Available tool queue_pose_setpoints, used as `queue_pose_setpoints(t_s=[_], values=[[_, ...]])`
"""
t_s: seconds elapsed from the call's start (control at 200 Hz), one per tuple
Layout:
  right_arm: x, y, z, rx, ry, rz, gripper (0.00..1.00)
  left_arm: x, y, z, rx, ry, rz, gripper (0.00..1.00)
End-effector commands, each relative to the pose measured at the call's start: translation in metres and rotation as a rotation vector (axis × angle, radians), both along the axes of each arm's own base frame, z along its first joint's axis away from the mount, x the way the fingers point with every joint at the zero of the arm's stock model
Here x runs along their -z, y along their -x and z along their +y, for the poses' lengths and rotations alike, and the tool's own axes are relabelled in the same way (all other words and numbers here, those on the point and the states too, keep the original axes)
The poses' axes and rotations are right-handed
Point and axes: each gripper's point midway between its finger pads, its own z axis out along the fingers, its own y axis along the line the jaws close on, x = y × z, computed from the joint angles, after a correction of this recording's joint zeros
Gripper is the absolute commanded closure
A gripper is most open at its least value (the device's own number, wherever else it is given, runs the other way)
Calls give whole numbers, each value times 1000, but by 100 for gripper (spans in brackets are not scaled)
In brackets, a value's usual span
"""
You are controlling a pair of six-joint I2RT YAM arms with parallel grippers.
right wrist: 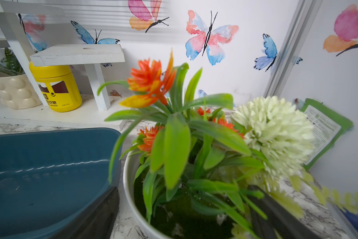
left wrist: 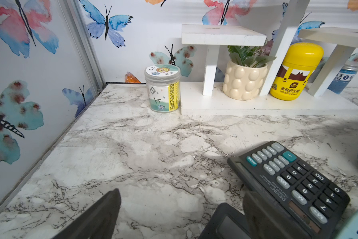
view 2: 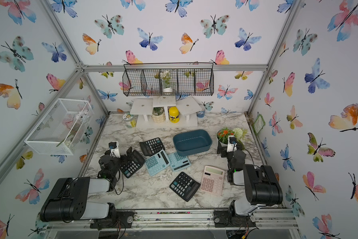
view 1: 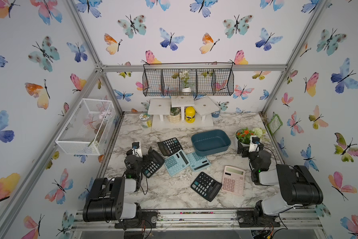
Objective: Put the calculator in the storage box
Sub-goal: Move the calculator to the center of the board.
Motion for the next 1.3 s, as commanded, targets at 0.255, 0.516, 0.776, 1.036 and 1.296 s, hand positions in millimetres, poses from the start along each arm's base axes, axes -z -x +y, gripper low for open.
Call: queue_pose_setpoints(t_s=[0.255,0.516,0.776,1.036,1.296], values=[[14,8,22,-118,-8,103,2,-13,1,-3,12,0,-38,1],[-26,22,23,-107,-119,90,1,-46,4,10,-80,63,1,1],[-63,36,33,-116,-363,191,1,-97,8,-19,58,252,-4,1],[-55,60,41,-115,-521,328,2,-109,27,-50,197,438,80,1],[-43,82,67,-255,-628,394,1,-121,37,-80,385,506,103,1]])
